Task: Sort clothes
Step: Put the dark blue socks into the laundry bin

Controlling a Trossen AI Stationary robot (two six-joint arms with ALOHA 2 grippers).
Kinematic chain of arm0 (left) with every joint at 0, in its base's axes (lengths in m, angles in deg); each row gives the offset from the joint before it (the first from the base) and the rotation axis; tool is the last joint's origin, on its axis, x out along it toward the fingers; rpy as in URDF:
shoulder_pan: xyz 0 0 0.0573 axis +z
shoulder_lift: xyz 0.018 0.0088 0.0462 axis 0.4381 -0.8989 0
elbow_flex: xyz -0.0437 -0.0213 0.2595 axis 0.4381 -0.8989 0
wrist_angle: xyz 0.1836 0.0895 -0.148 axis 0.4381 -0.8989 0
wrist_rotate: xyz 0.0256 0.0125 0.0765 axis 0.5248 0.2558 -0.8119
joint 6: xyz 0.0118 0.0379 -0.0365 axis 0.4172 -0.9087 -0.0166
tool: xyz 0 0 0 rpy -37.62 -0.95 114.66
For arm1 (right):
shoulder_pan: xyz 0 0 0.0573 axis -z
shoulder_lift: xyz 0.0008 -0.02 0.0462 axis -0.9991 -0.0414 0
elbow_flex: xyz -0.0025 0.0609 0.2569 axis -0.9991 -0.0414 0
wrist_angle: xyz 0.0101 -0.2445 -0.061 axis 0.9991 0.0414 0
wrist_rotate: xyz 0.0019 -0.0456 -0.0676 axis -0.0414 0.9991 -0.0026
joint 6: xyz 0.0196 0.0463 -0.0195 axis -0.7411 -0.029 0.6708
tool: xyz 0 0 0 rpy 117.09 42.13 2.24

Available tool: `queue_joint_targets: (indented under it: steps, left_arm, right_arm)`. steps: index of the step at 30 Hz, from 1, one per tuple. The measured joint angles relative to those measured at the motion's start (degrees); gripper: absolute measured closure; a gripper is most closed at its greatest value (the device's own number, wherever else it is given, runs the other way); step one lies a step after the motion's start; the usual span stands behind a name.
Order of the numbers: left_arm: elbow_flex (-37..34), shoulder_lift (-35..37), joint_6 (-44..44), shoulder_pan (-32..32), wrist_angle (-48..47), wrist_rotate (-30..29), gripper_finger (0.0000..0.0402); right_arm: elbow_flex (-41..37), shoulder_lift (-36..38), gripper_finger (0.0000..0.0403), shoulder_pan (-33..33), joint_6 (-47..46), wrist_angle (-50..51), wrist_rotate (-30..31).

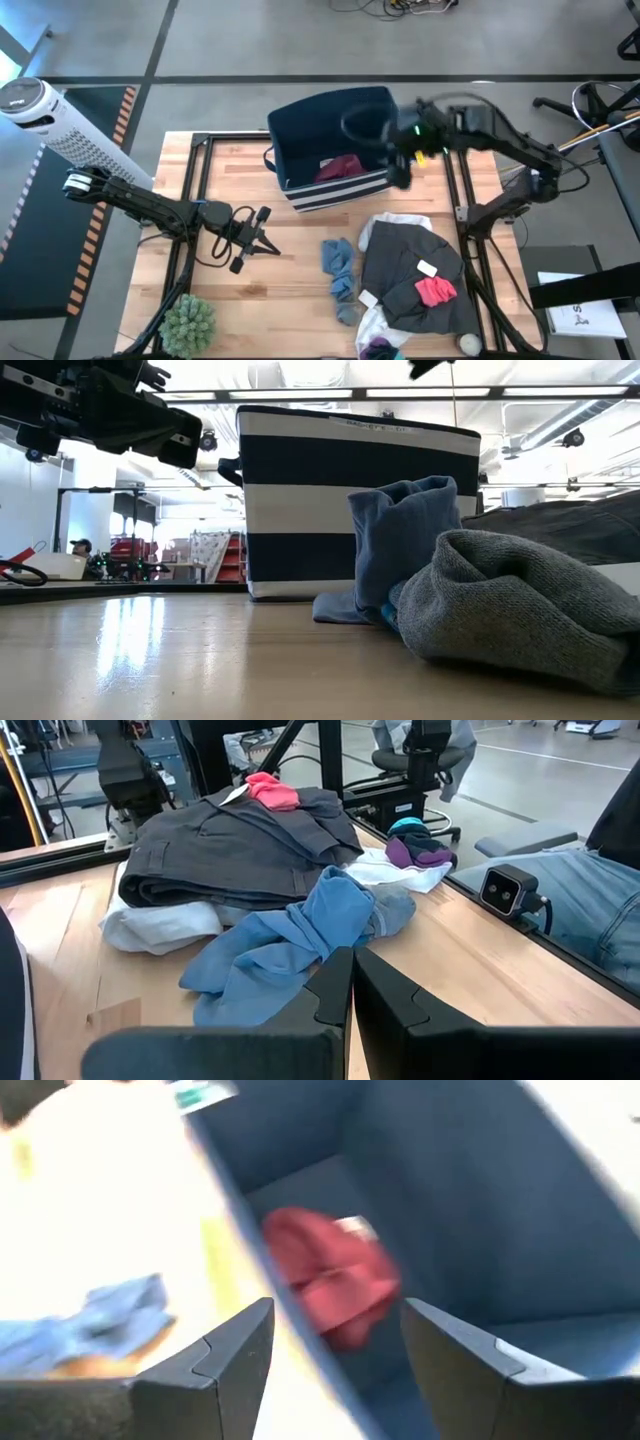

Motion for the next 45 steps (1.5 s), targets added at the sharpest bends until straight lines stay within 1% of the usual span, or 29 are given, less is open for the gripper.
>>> queue_joint_targets:
  steps: [3, 7, 9, 14, 17, 22, 27, 31, 37, 40, 45]
  left_arm:
    - [0.0, 0.0, 0.0, 0.0, 0.0, 0.0, 0.0402]
    - [0.0, 0.0, 0.0, 0.0, 0.0, 0.0, 0.0402]
    - [0.0, 0.0, 0.0, 0.0, 0.0, 0.0, 0.0402]
    - [0.0, 0.0, 0.0, 0.0, 0.0, 0.0, 0.0402]
    - [0.0, 0.0, 0.0, 0.0, 0.0, 0.0, 0.0402]
    - [0.0, 0.0, 0.3, 0.0, -0.1, 0.0, 0.0402]
    - [0.0, 0.0, 0.3, 0.0, -1.2, 0.0, 0.0402]
    - [0.0, 0.0, 0.4, 0.0, -2.7, 0.0, 0.0402]
    - [0.0, 0.0, 1.6, 0.0, -3.6, 0.0, 0.0401]
    - [0.0, 0.0, 2.1, 0.0, -4.2, 0.0, 0.0398]
    - [0.0, 0.0, 2.1, 0.0, -4.9, 0.0, 0.04]
  right_arm:
    - [-5.3, 2.8, 0.0194, -8.0, -6.3, 0.1, 0.1]
    - [-12.1, 4.4, 0.0186, -20.2, -17.1, -0.5, 0.1]
    - [-15.4, 4.4, 0.018, -26.2, -22.1, -3.1, 0.1]
    - [-20.7, 1.3, 0.0163, -39.1, -33.4, -12.0, 0.3]
    - [-21.2, -2.8, 0.0153, -44.3, -39.8, -15.4, 1.9]
    - [-19.7, -11.4, 0.0136, -48.9, -49.9, -15.9, 3.1]
    - [-16.2, -19.4, 0.012, -51.9, -58.0, -16.5, -0.1]
    - [-12.0, -24.9, 0.0111, -53.6, -63.0, -19.0, -1.4]
    - [-3.3, -32.7, 0.0103, -55.5, -69.3, -19.2, -1.7]
    - [1.2, -37.1, 0.0098, -56.5, -71.9, -17.4, -3.5]
    - [10.7, -44.9, 0.0093, -58.3, -75.1, -8.6, -7.7]
